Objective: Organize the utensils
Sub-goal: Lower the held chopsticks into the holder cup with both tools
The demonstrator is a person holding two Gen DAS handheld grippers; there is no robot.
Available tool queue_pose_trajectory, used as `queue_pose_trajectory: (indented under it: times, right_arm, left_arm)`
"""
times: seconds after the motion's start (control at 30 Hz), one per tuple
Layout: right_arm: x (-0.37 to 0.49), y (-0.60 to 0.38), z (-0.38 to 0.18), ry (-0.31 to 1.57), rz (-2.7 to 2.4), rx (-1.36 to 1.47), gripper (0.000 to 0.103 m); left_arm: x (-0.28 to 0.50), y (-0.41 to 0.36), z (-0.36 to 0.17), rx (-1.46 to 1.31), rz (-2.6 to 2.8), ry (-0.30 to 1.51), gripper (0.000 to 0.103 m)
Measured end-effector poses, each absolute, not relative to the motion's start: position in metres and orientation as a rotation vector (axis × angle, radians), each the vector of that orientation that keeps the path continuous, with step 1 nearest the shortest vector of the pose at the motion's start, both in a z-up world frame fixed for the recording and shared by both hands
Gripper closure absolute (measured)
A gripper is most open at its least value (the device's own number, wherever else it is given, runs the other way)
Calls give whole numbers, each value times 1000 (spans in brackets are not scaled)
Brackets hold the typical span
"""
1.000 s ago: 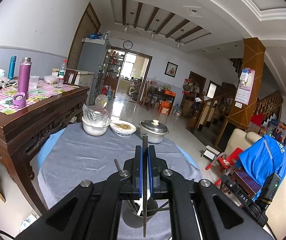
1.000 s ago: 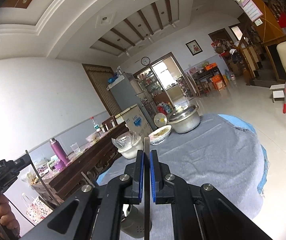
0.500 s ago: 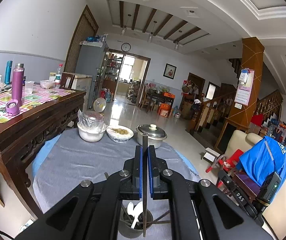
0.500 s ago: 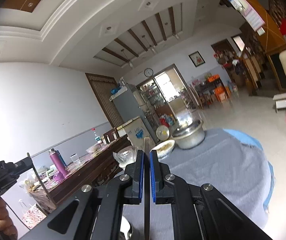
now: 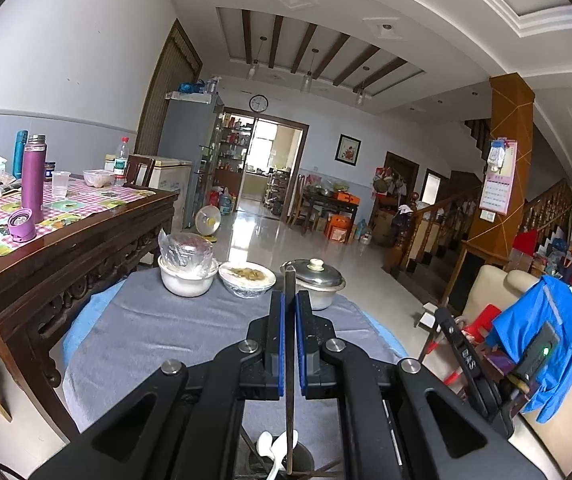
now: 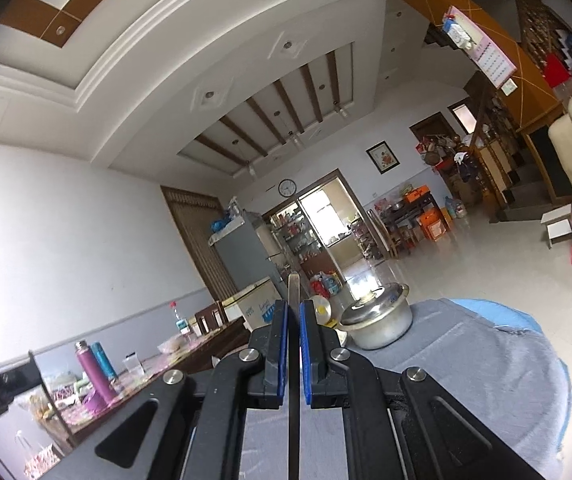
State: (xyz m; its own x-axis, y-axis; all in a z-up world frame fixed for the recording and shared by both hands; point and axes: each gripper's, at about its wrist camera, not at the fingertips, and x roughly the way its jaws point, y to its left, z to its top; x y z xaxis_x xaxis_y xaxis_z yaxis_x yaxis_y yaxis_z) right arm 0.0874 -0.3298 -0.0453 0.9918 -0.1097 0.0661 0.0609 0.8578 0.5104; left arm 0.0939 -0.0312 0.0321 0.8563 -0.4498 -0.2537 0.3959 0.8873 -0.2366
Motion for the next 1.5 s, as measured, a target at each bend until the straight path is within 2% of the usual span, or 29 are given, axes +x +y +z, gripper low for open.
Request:
queue_pose_trajectory:
  times: [0.43, 1.5]
  right_arm:
    - [116, -320, -38, -150, -9, 585, 96]
    - [130, -285, -66, -5, 187, 478, 96]
  left_arm:
    - [101, -30, 20, -175, -395, 320, 98]
    - [108, -31, 3, -141, -347, 355, 98]
